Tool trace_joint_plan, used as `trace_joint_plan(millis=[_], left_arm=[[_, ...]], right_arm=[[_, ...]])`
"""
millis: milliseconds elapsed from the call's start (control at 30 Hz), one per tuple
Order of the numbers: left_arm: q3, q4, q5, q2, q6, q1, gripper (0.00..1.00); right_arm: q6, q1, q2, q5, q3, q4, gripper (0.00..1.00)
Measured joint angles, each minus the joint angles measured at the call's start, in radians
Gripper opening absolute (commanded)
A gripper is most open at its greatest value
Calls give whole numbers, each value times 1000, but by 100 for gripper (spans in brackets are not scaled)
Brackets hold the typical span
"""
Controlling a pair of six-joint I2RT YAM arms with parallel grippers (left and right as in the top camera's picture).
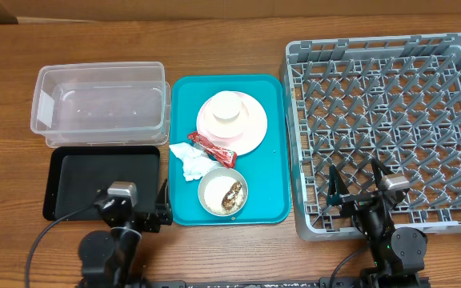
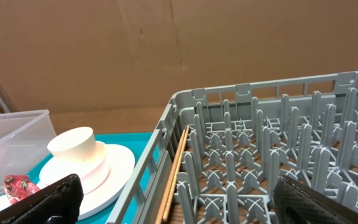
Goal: Sort waste into correct bins and load items into the dishwasher
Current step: 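Move the left gripper to the white bowl and grasp its rim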
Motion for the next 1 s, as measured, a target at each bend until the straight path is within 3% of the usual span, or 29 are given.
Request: trace_joint_plan(millis=[200, 400, 600, 633, 733, 767, 800, 1000], left_arm=[[280, -147, 71, 179, -12, 0, 100], [570, -353, 207, 520, -29, 0, 100], [755, -357, 351, 809, -33, 0, 100], [764, -344, 369, 842, -34, 0, 91], [769, -334, 434, 917, -45, 0, 34], [769, -337, 462, 940, -45, 0, 9], [769, -346, 486, 966, -45, -2, 4], [769, -446, 424, 1048, -75, -119, 4]], right_arm=[[0, 0, 0, 0, 0, 1, 100], [0, 0, 0, 0, 0, 0, 100], [0, 0, 0, 0, 0, 0, 100], [0, 0, 0, 0, 0, -1, 100], [0, 0, 0, 0, 0, 0, 100], [0, 0, 0, 0, 0, 0, 100], [0, 0, 0, 0, 0, 0, 100], [0, 0, 0, 0, 0, 0, 100]])
